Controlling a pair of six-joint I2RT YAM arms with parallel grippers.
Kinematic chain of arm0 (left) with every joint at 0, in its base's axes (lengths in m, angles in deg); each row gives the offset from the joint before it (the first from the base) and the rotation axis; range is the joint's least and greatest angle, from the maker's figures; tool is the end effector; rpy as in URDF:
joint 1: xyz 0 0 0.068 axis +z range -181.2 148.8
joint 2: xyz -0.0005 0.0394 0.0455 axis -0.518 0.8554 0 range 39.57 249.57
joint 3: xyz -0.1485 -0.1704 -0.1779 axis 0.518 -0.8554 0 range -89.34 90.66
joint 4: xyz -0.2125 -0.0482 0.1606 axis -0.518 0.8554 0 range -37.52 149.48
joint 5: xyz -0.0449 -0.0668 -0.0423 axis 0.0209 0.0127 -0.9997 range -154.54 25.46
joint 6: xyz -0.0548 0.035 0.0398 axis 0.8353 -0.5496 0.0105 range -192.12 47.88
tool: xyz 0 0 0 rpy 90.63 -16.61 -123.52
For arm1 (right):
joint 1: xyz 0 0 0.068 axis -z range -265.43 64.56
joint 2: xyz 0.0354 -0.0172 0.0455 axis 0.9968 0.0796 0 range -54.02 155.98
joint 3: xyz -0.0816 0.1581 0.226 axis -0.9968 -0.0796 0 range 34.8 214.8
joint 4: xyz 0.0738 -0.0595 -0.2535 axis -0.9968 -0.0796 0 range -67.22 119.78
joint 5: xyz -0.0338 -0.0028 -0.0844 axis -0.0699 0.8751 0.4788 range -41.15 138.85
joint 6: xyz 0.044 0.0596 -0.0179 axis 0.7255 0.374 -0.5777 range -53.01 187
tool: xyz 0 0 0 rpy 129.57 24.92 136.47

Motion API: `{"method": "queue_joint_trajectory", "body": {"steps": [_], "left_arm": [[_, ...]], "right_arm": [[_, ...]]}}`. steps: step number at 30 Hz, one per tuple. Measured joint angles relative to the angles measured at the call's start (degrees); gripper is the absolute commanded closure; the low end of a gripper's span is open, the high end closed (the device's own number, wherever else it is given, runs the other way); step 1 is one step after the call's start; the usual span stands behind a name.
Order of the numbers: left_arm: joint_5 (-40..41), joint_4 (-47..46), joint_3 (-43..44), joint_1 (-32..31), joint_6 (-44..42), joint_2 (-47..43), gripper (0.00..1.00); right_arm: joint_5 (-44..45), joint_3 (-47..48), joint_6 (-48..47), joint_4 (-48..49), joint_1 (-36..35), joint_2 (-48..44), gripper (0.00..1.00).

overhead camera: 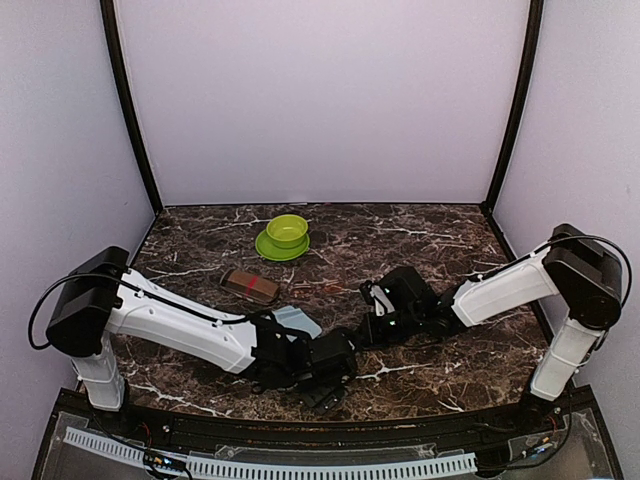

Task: Organize the sunglasses
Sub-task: Pick up the case with sunglasses from the corner of the board.

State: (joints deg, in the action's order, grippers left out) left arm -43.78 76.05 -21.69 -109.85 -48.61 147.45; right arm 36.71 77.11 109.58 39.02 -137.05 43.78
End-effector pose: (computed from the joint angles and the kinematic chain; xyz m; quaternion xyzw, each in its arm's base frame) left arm 0.1009 -0.3861 0.1399 0.4072 0.8682 -0.0633 0.2766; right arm 0.2044 0.2800 0.1151 -0.1119 0.9169 0.3382 0.1803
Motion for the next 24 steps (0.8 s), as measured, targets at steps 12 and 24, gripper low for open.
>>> {"method": "queue_joint_trajectory", "body": {"steps": [12, 24], "left_arm": [[0.8, -2.1, -1.3, 0.0, 3.0, 0.0, 0.22], [0.6, -5.3, -5.7, 0.3, 6.0, -2.8, 0.19]], "right_arm": [[0.6, 0.0, 0.2, 0.4, -0.2, 0.0, 1.00], [1.6, -0.3, 1.4, 1.9, -1.0, 0.0, 1.00]]}}
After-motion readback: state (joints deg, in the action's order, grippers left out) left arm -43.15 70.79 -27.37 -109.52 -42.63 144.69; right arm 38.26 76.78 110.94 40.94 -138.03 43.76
